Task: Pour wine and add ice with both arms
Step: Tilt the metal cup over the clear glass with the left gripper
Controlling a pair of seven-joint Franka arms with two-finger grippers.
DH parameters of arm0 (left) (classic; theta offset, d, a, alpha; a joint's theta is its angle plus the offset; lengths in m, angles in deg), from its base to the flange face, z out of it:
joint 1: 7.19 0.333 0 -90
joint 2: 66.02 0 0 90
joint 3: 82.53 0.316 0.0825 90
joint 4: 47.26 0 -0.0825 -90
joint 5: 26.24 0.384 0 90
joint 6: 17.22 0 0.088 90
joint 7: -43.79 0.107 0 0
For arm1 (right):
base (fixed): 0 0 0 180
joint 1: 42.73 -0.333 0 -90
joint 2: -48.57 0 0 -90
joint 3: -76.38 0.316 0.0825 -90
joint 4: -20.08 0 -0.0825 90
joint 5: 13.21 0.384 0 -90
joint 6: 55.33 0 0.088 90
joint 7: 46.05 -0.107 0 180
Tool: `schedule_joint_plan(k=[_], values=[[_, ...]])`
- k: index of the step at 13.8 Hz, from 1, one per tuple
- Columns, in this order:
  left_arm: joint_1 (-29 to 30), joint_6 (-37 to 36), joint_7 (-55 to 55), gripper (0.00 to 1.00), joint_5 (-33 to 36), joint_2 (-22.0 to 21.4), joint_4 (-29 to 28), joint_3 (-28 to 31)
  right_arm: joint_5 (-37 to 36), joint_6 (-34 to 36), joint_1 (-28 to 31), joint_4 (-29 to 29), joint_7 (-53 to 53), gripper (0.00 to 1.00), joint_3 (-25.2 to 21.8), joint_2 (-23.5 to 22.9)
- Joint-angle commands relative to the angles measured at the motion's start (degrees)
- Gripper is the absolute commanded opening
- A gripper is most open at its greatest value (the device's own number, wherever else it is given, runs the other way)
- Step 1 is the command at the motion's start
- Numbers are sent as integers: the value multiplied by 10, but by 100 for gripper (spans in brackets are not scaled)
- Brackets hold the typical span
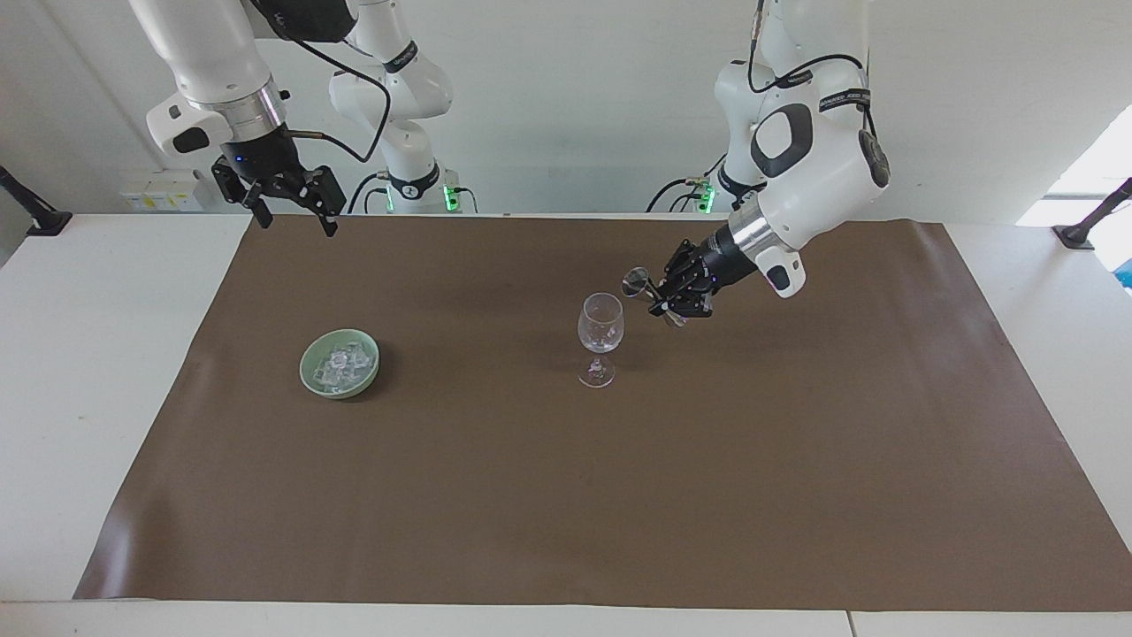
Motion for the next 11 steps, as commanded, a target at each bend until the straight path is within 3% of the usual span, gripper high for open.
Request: schedule_joint_plan(k=[1,11], values=[[-17,6,-54,0,51,23,35,7,5,4,1,3,15,100,-1,4],[-52,-24,-164,0,201,40,82,6,5,4,1,3,15,100,-1,4]])
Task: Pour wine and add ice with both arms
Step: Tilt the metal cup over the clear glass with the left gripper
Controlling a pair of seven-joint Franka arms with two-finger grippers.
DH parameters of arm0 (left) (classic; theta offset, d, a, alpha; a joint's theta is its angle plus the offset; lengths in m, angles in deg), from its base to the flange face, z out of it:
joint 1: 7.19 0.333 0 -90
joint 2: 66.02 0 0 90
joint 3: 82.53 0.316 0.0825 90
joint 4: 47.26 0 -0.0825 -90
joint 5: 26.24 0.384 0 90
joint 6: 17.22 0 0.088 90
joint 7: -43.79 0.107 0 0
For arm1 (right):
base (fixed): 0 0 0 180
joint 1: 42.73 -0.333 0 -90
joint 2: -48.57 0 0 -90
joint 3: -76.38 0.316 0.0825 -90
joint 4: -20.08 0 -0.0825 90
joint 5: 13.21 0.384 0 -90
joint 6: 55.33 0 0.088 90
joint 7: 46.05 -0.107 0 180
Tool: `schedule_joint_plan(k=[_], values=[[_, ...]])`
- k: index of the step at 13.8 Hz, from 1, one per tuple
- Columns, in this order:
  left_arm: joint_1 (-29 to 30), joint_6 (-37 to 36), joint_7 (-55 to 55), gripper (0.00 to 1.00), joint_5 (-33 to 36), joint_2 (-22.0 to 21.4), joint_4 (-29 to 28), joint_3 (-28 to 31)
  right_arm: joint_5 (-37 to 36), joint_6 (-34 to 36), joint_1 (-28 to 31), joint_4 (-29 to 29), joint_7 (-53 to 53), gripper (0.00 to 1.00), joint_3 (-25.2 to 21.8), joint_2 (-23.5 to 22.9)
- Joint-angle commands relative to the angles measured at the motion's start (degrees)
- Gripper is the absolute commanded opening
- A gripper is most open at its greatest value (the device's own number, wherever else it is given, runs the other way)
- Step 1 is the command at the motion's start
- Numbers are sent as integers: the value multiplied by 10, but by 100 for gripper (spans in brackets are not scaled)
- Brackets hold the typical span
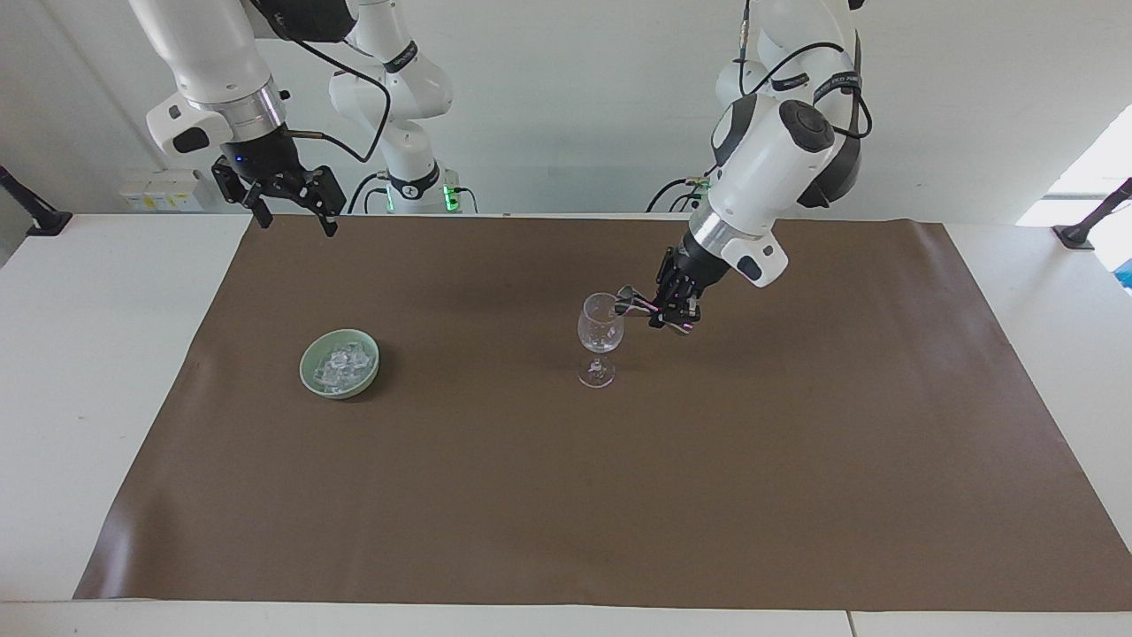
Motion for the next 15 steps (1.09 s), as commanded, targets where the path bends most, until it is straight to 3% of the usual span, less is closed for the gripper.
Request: schedule_joint_plan(k=[1,15], values=[[-22,-24,-20,0,38,8,17,9,5,4,1,3,15,100,-1,4],[-58,-84,-9,0,154,7,39,6,5,4,1,3,15,100,-1,4]])
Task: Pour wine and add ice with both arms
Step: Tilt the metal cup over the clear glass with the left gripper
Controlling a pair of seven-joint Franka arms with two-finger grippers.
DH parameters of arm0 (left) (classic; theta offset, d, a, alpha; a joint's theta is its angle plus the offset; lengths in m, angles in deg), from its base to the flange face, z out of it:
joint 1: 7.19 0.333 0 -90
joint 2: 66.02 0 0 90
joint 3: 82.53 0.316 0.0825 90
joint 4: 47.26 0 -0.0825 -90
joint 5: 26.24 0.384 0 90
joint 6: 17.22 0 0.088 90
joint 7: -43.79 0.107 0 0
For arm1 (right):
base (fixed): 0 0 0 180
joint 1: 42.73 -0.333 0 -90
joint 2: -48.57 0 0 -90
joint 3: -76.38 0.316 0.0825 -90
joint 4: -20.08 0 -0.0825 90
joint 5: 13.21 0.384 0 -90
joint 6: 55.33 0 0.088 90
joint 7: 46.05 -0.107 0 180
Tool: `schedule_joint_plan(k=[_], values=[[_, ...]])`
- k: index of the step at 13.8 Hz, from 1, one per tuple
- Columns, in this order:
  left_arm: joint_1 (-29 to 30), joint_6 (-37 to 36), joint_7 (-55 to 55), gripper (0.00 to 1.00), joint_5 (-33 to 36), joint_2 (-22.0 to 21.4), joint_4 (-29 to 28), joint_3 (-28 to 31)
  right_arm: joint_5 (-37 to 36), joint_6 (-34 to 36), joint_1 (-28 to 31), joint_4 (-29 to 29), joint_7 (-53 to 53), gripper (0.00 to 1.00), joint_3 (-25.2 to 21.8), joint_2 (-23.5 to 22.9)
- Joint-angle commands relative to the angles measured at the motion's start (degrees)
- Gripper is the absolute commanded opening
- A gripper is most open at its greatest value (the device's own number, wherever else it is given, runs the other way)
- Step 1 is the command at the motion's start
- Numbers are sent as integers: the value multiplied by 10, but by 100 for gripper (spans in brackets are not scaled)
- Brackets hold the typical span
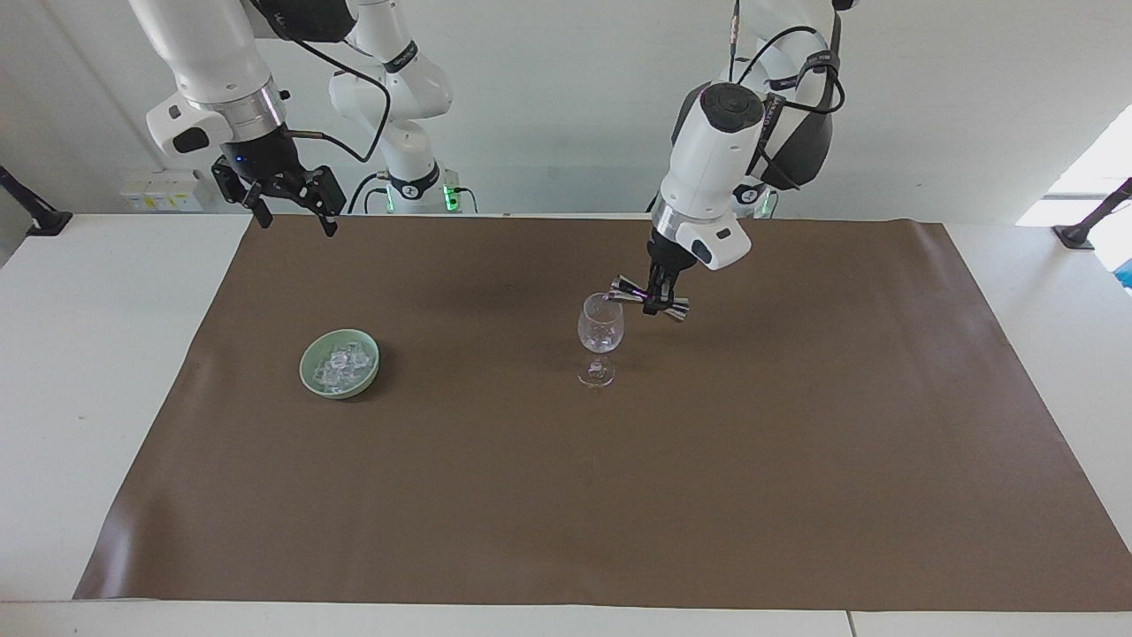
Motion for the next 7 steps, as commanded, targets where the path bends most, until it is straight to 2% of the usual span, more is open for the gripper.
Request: schedule_joint_plan(k=[1,7], values=[[-13,-30,-6,0,27,6,27,9,5,4,1,3,15,100,-1,4],[-38,-38,-21,0,57,11,45,10,5,4,1,3,15,100,-1,4]])
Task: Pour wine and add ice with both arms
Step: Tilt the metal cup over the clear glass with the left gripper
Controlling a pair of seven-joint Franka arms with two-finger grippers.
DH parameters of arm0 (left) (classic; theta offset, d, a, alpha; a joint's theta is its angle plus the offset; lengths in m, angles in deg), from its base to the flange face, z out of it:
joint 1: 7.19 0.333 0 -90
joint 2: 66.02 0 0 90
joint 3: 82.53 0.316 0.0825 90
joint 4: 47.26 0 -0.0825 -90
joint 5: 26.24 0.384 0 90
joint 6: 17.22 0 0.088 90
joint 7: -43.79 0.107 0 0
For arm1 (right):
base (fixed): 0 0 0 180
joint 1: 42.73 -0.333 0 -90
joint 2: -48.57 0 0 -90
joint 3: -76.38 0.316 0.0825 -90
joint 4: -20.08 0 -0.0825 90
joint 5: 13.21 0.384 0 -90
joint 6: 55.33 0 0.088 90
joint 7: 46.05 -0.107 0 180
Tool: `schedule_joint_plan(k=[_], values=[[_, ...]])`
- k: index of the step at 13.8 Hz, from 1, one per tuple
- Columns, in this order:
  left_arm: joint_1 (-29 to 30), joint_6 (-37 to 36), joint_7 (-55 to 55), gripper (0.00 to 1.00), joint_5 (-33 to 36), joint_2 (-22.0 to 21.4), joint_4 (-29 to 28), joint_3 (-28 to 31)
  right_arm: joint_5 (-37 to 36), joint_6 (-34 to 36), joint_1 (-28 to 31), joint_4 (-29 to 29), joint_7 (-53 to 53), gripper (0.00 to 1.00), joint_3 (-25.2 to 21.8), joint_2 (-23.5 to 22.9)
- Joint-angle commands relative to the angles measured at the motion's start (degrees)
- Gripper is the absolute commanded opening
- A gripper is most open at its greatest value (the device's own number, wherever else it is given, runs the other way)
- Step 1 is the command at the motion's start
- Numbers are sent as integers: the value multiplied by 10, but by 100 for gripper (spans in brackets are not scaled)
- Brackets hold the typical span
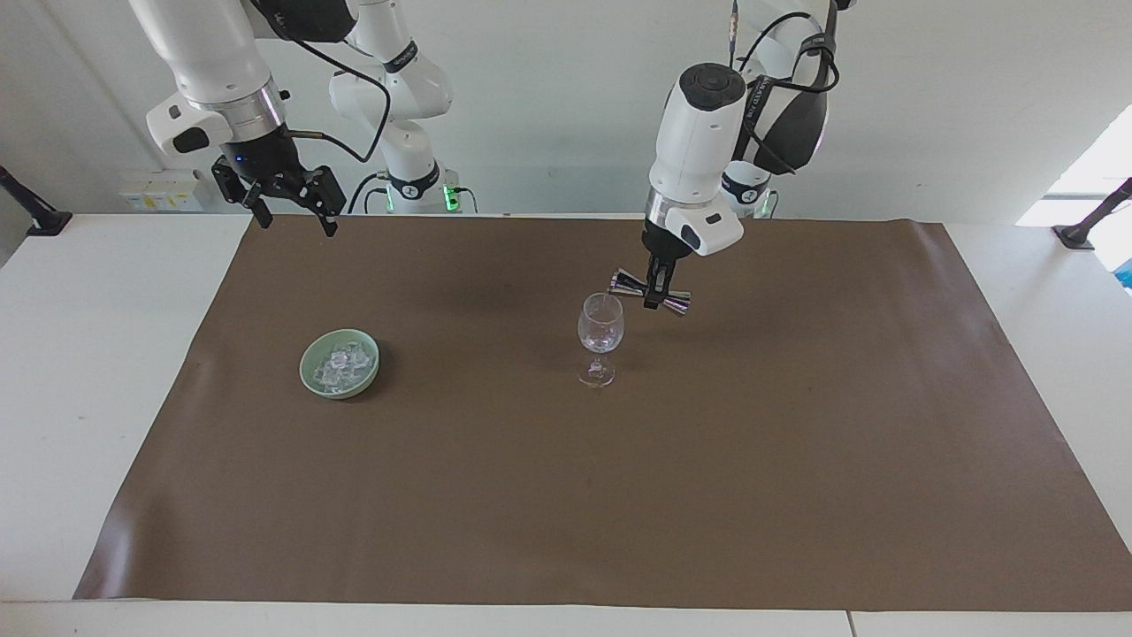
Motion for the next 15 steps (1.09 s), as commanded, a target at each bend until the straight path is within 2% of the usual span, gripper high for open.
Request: schedule_joint_plan(k=[1,11,15], values=[[-20,-24,-19,0,23,16,26,10,5,4,1,3,15,100,-1,4],[-30,-73,-41,0,62,54,103,15,5,4,1,3,15,100,-1,4],[-30,-93,-42,0,93,62,118,15,5,4,1,3,15,100,-1,4]])
